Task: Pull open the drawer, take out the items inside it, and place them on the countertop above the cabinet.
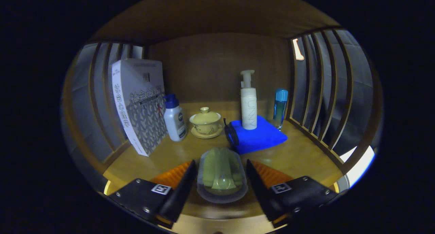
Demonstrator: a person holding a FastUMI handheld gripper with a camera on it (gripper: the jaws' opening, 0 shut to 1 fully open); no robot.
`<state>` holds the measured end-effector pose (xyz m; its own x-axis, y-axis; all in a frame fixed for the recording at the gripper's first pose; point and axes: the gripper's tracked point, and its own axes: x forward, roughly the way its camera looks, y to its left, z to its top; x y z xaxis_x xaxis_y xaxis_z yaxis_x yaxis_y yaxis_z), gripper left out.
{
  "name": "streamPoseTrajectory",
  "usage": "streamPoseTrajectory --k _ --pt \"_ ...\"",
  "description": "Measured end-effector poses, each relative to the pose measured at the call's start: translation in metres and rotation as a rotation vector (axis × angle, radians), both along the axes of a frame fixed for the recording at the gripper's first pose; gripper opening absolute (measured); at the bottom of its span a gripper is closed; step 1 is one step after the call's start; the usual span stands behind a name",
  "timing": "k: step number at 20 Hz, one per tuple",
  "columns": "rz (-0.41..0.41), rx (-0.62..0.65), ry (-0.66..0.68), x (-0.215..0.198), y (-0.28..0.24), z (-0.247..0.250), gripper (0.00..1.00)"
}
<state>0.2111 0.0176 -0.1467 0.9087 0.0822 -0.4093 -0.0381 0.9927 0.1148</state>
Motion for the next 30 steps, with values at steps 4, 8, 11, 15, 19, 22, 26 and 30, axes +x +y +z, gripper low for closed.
streamPoseTrajectory --k 4,8,11,15,19,22,26,30 --pt "-0.017 0.067 -0.135 -0.043 -0.007 0.041 0.96" --pt "-0.033 0.069 -0.265 -0.107 -0.018 0.085 0.95" --pt "-0.045 0.032 -0.321 -0.160 -0.020 0.101 0.95" --pt "-0.038 0.043 -0.356 -0.234 -0.007 0.096 0.95" --pt "-0.001 0.036 -0.369 -0.295 0.015 0.073 0.95" --pt "0.006 -0.003 -0.357 -0.321 0.028 0.050 0.95" --pt "0.007 0.010 -0.361 -0.344 0.043 0.026 0.95" --pt "-0.018 -0.057 -0.329 -0.358 0.032 -0.006 0.95"
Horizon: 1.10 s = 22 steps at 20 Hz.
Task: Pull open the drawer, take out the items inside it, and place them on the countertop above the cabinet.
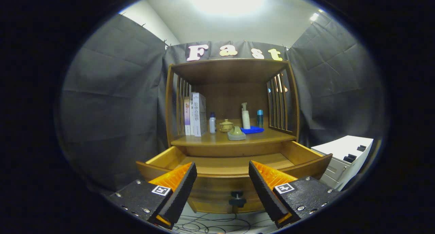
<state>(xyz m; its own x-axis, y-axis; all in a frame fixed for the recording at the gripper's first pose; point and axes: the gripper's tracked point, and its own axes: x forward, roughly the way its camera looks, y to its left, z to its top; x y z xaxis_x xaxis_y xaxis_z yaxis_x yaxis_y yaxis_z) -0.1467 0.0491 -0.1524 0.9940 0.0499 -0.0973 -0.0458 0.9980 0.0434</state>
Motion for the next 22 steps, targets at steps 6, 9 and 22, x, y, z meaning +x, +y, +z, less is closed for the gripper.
streamPoseTrajectory --k 6,9,22 --pt "-0.039 0.024 0.046 0.005 -0.010 -0.034 0.95" --pt "-0.056 0.027 0.066 0.015 -0.018 -0.046 0.95" --pt "-0.056 0.029 0.088 0.047 -0.027 -0.066 0.96"
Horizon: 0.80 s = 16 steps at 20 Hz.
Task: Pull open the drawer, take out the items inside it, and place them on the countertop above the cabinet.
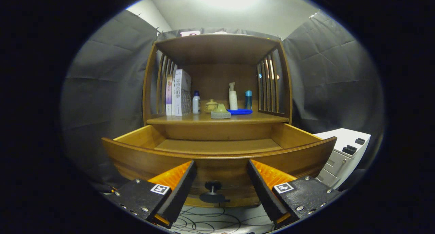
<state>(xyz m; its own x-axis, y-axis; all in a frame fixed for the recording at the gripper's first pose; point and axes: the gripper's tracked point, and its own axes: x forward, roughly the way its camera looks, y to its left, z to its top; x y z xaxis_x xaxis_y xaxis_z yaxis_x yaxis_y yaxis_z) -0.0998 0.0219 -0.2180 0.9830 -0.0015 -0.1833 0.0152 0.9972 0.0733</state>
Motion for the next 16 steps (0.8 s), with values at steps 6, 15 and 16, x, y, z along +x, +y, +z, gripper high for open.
streamPoseTrajectory --k 6,15,16 --pt "0.004 0.037 0.066 0.002 0.001 -0.021 0.95" --pt "0.047 0.067 0.096 0.023 0.000 -0.029 0.95" --pt "0.047 0.069 0.092 0.029 0.000 -0.028 0.95"
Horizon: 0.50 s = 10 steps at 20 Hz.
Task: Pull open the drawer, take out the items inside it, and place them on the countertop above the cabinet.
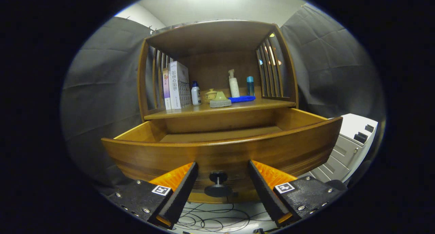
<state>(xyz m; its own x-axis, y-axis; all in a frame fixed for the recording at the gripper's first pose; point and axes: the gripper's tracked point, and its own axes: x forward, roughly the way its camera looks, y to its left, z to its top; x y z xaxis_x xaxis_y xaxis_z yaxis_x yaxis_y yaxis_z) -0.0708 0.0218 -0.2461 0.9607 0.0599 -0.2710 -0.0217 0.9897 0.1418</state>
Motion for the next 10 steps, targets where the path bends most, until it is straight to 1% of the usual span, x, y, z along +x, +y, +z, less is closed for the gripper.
streamPoseTrajectory --k 4,6,7,10 --pt "-0.003 -0.011 0.001 0.025 -0.005 0.005 0.95" --pt "-0.013 -0.006 -0.036 0.042 -0.006 0.010 0.95" --pt "-0.003 -0.016 0.001 0.046 -0.006 0.001 0.95" --pt "-0.004 -0.051 -0.020 0.068 -0.008 0.000 0.95"
